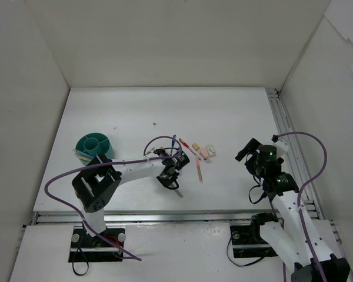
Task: Sort the stationery into containers
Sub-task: Pick up the pen from the center of the board, then place the pen in the storage box, then pick up the pen from the center of the board, then place the pen in the storage box.
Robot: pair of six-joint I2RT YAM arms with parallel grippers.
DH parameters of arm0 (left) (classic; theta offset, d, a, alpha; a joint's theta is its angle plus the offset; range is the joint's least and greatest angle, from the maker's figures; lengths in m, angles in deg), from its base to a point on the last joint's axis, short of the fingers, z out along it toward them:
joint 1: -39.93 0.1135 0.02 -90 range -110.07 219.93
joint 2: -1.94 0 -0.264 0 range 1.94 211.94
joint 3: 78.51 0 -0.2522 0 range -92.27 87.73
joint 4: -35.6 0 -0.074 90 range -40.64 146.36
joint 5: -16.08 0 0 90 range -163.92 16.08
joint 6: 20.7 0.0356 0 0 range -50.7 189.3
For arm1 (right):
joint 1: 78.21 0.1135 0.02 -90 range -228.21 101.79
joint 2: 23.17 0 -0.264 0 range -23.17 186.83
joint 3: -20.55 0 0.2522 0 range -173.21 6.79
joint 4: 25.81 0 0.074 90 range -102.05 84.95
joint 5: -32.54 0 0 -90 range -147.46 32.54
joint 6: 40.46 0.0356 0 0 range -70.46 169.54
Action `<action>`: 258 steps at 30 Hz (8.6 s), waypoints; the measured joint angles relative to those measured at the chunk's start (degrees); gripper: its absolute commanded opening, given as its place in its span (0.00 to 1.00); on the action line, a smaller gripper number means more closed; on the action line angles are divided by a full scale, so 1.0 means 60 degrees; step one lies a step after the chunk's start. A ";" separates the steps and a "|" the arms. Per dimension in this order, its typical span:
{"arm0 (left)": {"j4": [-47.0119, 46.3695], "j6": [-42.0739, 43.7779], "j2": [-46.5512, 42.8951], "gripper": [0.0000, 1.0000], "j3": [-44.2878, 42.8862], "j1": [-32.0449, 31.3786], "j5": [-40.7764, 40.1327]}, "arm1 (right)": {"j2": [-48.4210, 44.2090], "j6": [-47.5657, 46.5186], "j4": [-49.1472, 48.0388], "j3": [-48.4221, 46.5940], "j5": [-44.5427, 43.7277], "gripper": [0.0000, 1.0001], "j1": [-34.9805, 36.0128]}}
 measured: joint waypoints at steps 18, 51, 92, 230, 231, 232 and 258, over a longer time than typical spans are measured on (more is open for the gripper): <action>0.4448 -0.1246 -0.5508 0.00 0.0419 0.0044 -0.8091 | -0.0284 -0.0364 -0.0047 0.0047 -0.0339 0.98 -0.0004; 0.5799 -0.2619 -0.2754 0.00 0.0903 0.4914 -1.1770 | 0.0925 -0.1086 -0.1209 0.0109 -0.0608 0.98 0.0000; 0.5821 -0.2634 -0.1668 0.00 0.0113 0.5588 -1.1074 | 0.1585 -0.1297 -0.1359 0.0109 -0.0685 0.98 0.0000; -0.1887 0.5195 -0.7541 0.00 0.2299 0.4798 -0.7654 | 0.1705 -0.1082 -0.0200 -0.0433 -0.1027 0.98 -0.0022; -0.1217 0.4448 -0.7406 0.00 0.2160 0.4870 -0.7930 | 0.1723 -0.1082 -0.0215 -0.0433 -0.1013 0.98 -0.0018; -0.0423 0.3625 -0.7187 0.00 0.1938 0.4951 -0.8156 | 0.1730 -0.1089 -0.0233 -0.0433 -0.0994 0.98 -0.0022; 0.5690 -0.2550 -0.3158 0.00 -0.0404 0.6696 -0.9577 | 0.2142 -0.1300 -0.0506 -0.0433 -0.0911 0.98 -0.0022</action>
